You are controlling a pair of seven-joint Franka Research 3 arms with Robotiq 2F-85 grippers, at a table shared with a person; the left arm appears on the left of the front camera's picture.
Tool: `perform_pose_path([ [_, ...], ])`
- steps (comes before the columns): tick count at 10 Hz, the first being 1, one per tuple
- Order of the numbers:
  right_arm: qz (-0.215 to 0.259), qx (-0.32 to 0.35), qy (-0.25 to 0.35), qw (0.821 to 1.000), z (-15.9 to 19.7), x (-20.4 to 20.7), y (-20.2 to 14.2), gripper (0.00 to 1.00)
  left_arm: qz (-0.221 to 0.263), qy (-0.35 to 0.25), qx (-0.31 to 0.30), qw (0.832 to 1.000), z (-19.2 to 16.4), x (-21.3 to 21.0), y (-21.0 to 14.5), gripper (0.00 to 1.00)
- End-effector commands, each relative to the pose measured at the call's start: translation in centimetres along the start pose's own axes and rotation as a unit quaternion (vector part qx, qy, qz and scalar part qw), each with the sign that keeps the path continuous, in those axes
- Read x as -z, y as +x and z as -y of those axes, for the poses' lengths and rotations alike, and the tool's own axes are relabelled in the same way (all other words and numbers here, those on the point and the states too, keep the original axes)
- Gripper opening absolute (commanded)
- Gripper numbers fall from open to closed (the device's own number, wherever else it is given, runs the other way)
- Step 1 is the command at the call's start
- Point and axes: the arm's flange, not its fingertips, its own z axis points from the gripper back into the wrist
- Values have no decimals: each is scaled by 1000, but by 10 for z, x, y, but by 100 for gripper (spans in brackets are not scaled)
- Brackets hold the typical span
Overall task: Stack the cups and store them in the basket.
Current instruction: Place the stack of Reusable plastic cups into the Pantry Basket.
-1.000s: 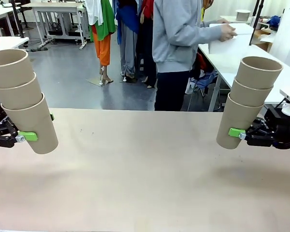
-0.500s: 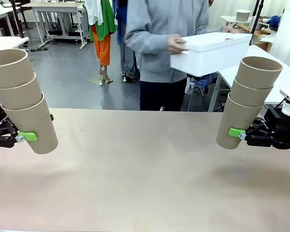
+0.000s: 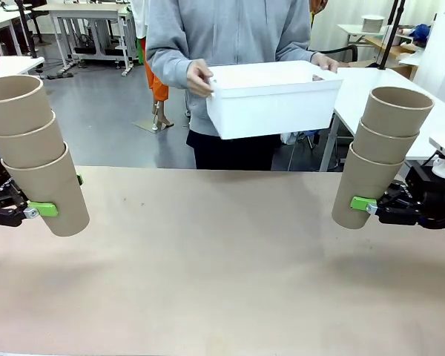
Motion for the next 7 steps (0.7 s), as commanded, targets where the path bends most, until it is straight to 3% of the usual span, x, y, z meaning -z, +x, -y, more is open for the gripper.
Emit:
perform_pose_path([
  [1, 2, -6, -2, 1000, 0, 0, 4, 83, 3, 1, 4, 1000, 1, -1, 3, 85],
  [7, 2, -6, -2, 1000, 0, 0, 4, 83, 3, 1, 4, 1000, 1, -1, 3, 85],
])
